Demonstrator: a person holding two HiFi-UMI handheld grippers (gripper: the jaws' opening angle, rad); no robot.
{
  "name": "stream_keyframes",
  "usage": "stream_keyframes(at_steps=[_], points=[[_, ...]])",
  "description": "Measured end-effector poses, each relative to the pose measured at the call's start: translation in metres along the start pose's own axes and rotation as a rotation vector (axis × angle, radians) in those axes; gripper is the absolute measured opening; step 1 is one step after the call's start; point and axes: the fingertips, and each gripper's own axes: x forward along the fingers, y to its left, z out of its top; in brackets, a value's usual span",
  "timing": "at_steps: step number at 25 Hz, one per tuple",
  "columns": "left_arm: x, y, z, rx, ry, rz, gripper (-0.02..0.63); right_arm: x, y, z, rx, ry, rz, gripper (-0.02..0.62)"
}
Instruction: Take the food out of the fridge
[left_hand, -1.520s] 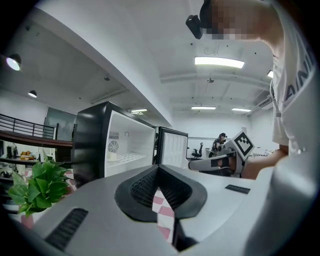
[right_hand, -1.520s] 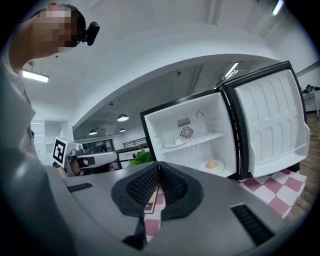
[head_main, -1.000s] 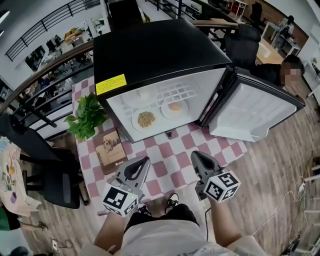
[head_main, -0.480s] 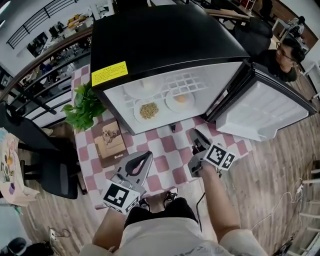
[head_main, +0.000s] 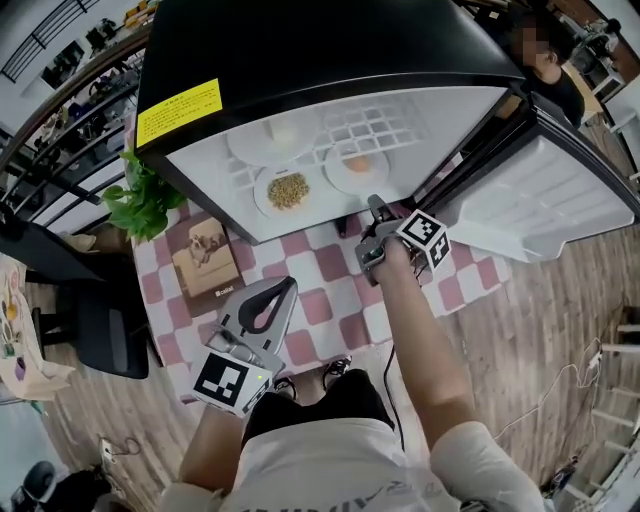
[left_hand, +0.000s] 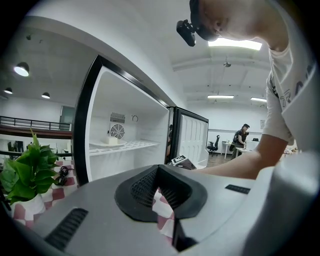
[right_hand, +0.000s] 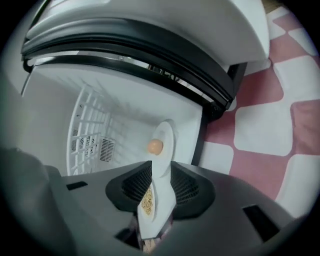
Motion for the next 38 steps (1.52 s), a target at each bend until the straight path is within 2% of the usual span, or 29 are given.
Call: stream_keyframes(at_steps=[5,9,19,21,23,30,38], points=[[0.003,0.001,-0.003,-0.005,0.004,0.009,0.003,0.020,-0.008,0.005,0.041,-0.011,-0.054,0.109],[0.002,-0.003,-0.006,-0.044,0.016,0.010,0.003,0.030,-0.015,0.006,0.067,-0.013,-0.090,0.109],[0.000,0.000,-0.016,-0.083,0.025,0.025,0.003,0.041,-0.014,0.013,0.128,-0.036,-0.081,0.107],[0.000,0.000,-0.018,-0.084,0.026,0.026,0.002,0.042,-0.017,0.013,0.151,-0.035,-0.093,0.089],[-0.002,0.001,-0.021,-0.073,0.028,0.027,0.003,0.042,-0.021,0.014,0.174,-0.041,-0.104,0.044],[-0.006,-0.003,-0.026,-0.095,0.043,0.022,0.003,0.038,-0.021,0.010,0.231,-0.076,-0.009,0.031],[-0.008,-0.002,-0.024,-0.095,0.037,0.008,0.002,0.023,-0.014,0.007,0.224,-0.109,0.070,0.025]])
